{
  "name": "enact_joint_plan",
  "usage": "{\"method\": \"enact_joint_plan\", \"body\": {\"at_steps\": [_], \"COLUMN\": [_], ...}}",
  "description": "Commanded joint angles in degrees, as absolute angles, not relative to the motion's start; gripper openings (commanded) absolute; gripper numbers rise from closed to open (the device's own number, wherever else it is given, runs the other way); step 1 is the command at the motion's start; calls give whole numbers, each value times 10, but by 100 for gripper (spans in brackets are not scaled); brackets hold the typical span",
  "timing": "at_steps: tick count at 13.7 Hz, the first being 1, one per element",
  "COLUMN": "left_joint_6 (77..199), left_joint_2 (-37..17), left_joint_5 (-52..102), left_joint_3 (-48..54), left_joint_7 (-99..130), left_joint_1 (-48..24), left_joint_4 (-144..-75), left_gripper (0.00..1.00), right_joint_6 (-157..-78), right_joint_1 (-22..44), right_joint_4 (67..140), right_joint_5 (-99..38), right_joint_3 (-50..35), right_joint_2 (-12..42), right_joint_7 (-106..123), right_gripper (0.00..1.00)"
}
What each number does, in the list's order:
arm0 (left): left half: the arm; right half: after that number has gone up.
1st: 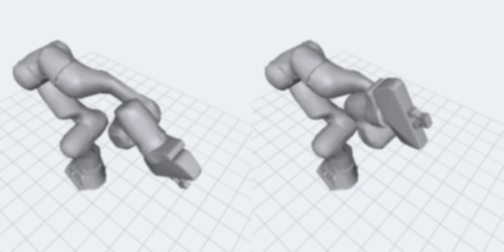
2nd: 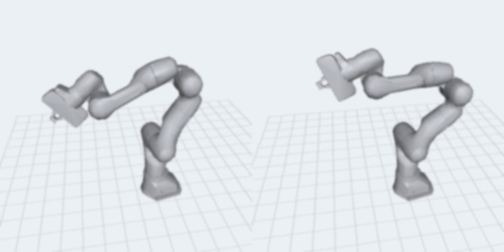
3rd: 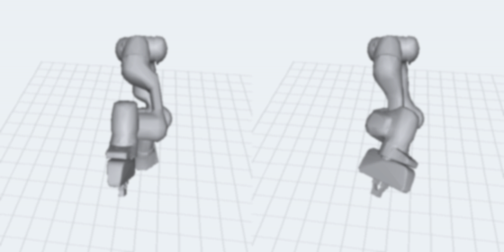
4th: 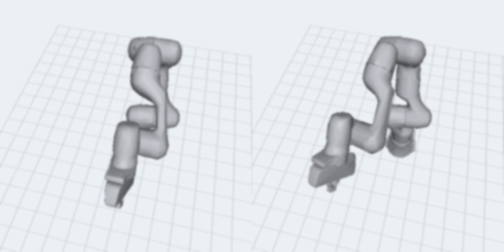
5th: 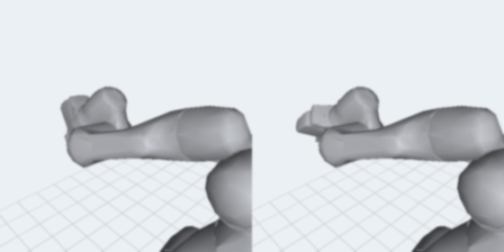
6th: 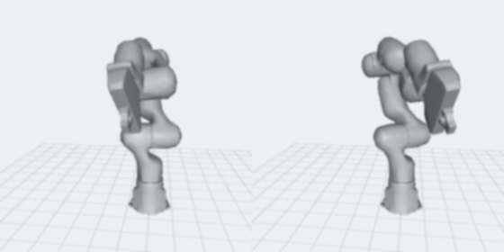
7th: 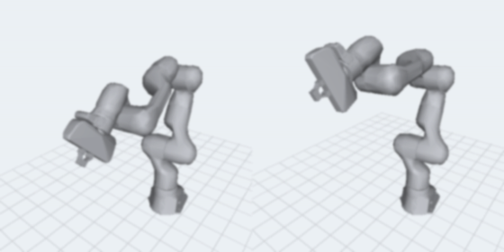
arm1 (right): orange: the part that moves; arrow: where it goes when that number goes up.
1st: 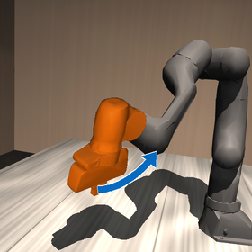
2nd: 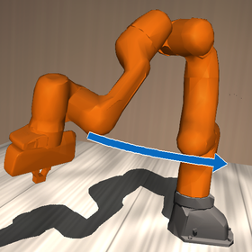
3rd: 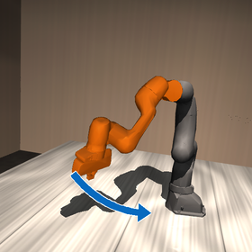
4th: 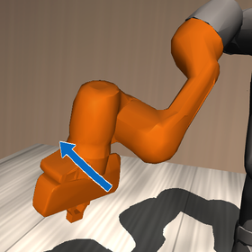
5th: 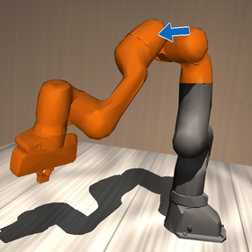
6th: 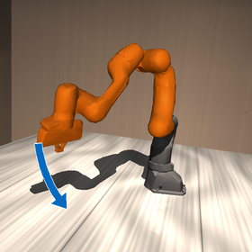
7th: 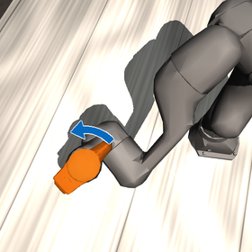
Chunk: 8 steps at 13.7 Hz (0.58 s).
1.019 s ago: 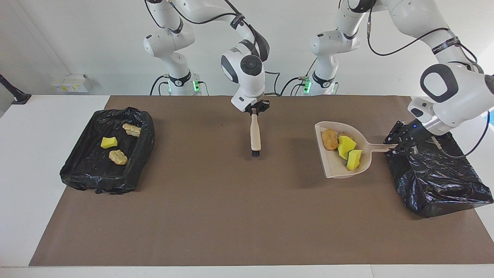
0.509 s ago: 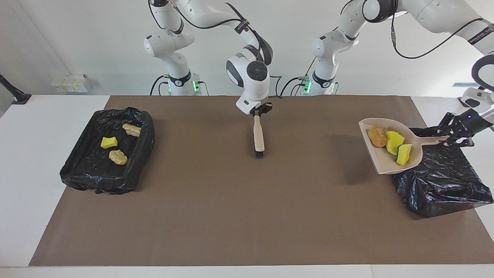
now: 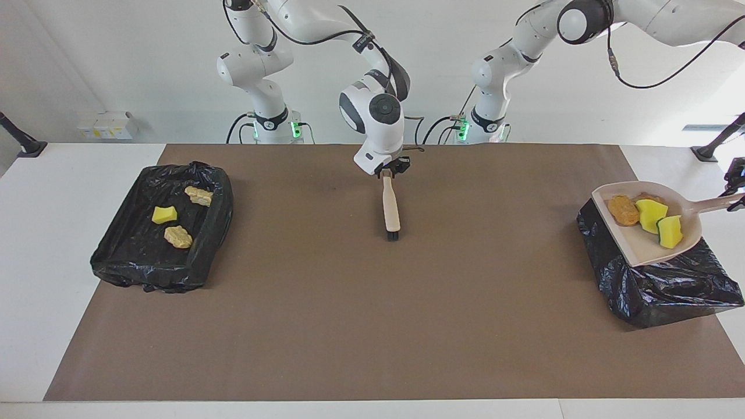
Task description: Sweep and dump trash in bin
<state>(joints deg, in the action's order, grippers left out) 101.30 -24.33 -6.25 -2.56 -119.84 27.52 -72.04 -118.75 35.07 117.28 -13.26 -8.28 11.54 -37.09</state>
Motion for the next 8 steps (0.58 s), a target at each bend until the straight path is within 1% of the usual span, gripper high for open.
{"method": "enact_joint_plan", "body": {"at_steps": [1, 3, 4, 6, 8], "left_joint_6": [1059, 1111, 1127, 1136, 1146], "left_joint_2": [-247, -238, -229, -208, -202], "left_joint_5": [-130, -201, -244, -321, -376], "left_joint_3": [-25, -21, -21, -20, -20], "left_joint_7": [-1197, -1162, -1126, -1069, -1063], "left_joint_1": [273, 265, 251, 237, 222], "left_joint_4": [-700, -710, -732, -771, -782], "left_gripper": [0, 0, 0, 0, 0], "right_joint_6": [-1202, -1208, -1208, -1207, -1207], "right_joint_1": [333, 314, 301, 257, 216], "right_joint_4": [1161, 1139, 1128, 1106, 1093], "right_joint_5": [-133, -106, -92, -59, -8], "right_joint_3": [-82, -81, -80, -79, -79], "right_joint_2": [127, 133, 132, 127, 121], "right_joint_7": [-375, -378, -381, -380, -381], "right_gripper": [100, 100, 100, 100, 100]}}
